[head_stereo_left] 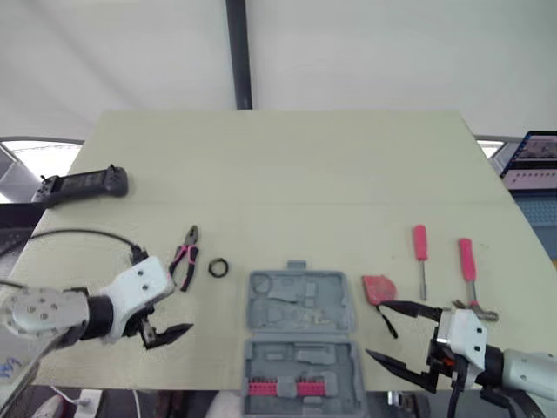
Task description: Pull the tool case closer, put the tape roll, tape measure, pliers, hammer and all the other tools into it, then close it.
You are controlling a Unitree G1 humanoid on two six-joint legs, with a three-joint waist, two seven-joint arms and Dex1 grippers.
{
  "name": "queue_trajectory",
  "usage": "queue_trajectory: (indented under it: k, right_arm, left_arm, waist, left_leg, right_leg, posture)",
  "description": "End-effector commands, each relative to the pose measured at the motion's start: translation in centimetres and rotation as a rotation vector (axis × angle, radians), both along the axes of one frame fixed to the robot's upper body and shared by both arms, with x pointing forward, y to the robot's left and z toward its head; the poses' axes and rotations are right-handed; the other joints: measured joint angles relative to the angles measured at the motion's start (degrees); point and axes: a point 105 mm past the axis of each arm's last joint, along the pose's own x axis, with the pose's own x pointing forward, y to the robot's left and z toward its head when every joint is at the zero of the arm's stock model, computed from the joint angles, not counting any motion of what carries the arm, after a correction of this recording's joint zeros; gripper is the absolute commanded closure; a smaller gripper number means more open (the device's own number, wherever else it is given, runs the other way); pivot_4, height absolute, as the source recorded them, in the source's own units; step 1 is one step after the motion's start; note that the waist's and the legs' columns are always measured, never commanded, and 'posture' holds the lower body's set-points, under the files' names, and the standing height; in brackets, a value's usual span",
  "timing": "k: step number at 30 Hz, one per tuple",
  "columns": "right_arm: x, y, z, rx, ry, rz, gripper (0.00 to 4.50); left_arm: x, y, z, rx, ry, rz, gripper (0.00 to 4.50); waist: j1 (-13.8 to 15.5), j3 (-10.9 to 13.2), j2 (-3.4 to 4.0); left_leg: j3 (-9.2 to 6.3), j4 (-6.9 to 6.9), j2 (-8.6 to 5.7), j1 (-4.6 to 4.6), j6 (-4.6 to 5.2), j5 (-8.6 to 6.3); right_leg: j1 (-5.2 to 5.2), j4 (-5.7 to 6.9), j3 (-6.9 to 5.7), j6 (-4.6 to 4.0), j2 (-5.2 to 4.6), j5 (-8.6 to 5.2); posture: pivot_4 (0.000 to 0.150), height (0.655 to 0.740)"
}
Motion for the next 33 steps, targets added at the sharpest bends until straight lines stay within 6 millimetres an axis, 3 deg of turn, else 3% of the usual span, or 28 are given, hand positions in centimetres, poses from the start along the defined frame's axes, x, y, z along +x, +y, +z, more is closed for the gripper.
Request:
queue_trajectory:
  k: [1,8,14,33]
  right_arm:
    - [0.0,0.3,0.3,0.005,-0.013,0.013,0.07]
    - [0.1,0.3,0.1,-0.013,-0.002,-0.014,0.07]
    - [0.0,0.3,-0.2,-0.037,0.009,-0.034,0.07]
    - [-0.1,0.4,-0.5,-0.051,0.004,-0.072,0.07]
  left_arm:
    - [0.6,-1.5,0.8,0.036,0.036,-0.023,0.0]
    - [1.6,-2.8,0.2,0.155,0.107,-0.077,0.0]
    - [4.0,-3.3,-1.2,0.206,0.108,-0.062,0.0]
    - [8.3,-3.7,-4.8,0.247,0.126,-0.094,0.0]
  waist:
    - [-0.41,0.12,0.09]
    - [-1.34,0.35,0.01]
    - [-0.96,0.44,-0.15]
    - [-0.95,0.56,-0.35]
  left_leg:
    - [0.01,0.01,0.0,-0.03,0.01,0.0]
    - [0.07,0.06,0.03,-0.03,0.01,0.0]
    - [0.05,0.17,0.01,-0.07,0.01,0.0]
    - [0.01,0.4,0.0,-0.12,0.02,0.0]
  right_leg:
    - [-0.03,-0.01,0.0,0.0,0.0,0.0]
    - [-0.06,0.12,0.02,0.03,0.07,0.01]
    - [-0.04,0.13,0.04,0.03,0.07,0.01]
    - [-0.06,0.31,0.01,0.06,0.07,0.03]
  posture:
    - [0.15,0.74]
    - [0.15,0.74]
    - [0.15,0.74]
    - [0.15,0.74]
